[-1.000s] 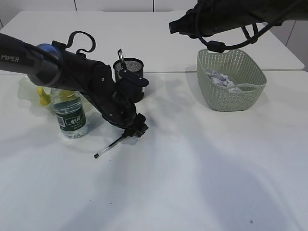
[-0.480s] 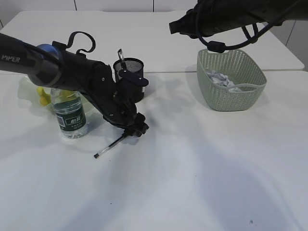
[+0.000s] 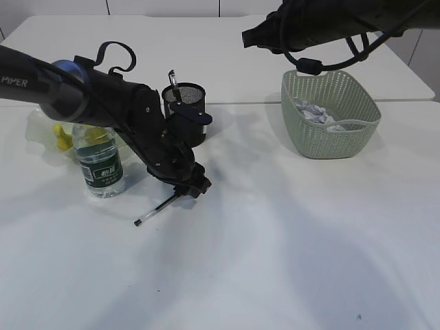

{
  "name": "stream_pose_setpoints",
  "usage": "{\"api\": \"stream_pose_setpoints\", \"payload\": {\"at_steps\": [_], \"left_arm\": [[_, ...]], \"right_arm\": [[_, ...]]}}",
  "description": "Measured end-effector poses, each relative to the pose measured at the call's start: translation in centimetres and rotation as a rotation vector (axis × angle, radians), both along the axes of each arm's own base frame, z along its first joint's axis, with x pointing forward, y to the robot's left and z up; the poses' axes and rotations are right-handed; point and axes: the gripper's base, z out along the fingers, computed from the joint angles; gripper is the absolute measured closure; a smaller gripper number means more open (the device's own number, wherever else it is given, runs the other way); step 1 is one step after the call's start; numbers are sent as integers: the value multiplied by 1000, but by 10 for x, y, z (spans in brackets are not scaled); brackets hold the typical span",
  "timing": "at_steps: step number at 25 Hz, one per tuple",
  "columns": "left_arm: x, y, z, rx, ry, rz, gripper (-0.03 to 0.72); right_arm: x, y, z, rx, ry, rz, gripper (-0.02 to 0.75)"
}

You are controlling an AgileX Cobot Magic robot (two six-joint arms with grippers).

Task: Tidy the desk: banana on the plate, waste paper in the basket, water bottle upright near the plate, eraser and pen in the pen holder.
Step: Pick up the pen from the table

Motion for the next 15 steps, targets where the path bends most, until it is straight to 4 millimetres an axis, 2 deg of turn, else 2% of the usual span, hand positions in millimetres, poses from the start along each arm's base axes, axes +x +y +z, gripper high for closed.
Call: {"api": "stream_pose_setpoints", "payload": {"at_steps": [15], "left_arm": [[-6,2,1,36,71,-20,317]], "right_arm": [[0,0,0,1,-4,-2,754]]}}
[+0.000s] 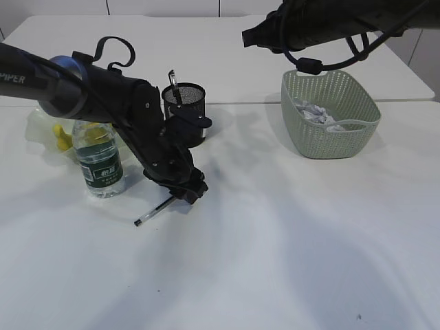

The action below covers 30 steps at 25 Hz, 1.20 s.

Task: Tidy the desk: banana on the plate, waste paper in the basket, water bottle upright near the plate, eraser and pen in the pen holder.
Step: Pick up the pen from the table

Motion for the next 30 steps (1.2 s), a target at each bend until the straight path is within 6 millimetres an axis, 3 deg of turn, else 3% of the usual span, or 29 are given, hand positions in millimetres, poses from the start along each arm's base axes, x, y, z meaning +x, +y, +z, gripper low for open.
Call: {"api": "stream_pose_setpoints", "payload": {"at_steps": [6,14,20,30], "left_arm": [[-2,1,1,23,22,-28,325],[-3,2,1,35,27,-44,431],[-3,2,1,38,24,-48,459],[-4,4,1,71,31,-71,623]], "right_arm": [[0,0,0,2,1,0,754],[0,0,0,2,1,-1,754],[0,0,0,2,1,-1,754],[0,0,0,2,1,-1,754]]}}
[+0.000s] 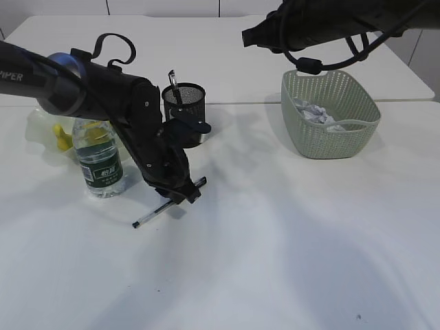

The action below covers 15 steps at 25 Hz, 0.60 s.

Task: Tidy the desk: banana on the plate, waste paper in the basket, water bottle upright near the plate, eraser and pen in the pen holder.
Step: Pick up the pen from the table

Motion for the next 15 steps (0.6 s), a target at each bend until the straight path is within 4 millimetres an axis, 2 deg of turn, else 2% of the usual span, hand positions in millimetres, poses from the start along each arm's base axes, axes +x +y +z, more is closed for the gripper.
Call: {"api": "stream_pose_setpoints", "payload": {"at_steps": [3,15], "left_arm": [[0,1,1,10,-8,-9,657],[5,-1,3,-15,-67,-8,658]], "right_arm": [[0,0,0,0,0,0,754],[0,0,0,1,-4,-2,754]]}}
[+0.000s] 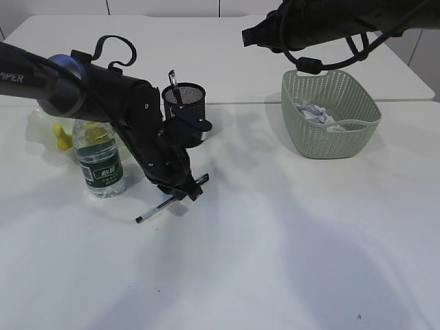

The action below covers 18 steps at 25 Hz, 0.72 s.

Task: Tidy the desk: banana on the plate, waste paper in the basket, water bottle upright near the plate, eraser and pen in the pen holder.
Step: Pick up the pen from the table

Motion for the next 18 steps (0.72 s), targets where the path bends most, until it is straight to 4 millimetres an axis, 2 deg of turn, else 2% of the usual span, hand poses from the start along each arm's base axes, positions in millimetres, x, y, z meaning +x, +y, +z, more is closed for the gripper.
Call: {"api": "stream_pose_setpoints", "payload": {"at_steps": [8,18], "left_arm": [[3,-1,2,-28,-60,2,659],[8,-4,40,-115,-194,19,660]], "right_arm": [[0,0,1,1,-8,-4,754],[1,0,1,2,-13,-7,754]]}}
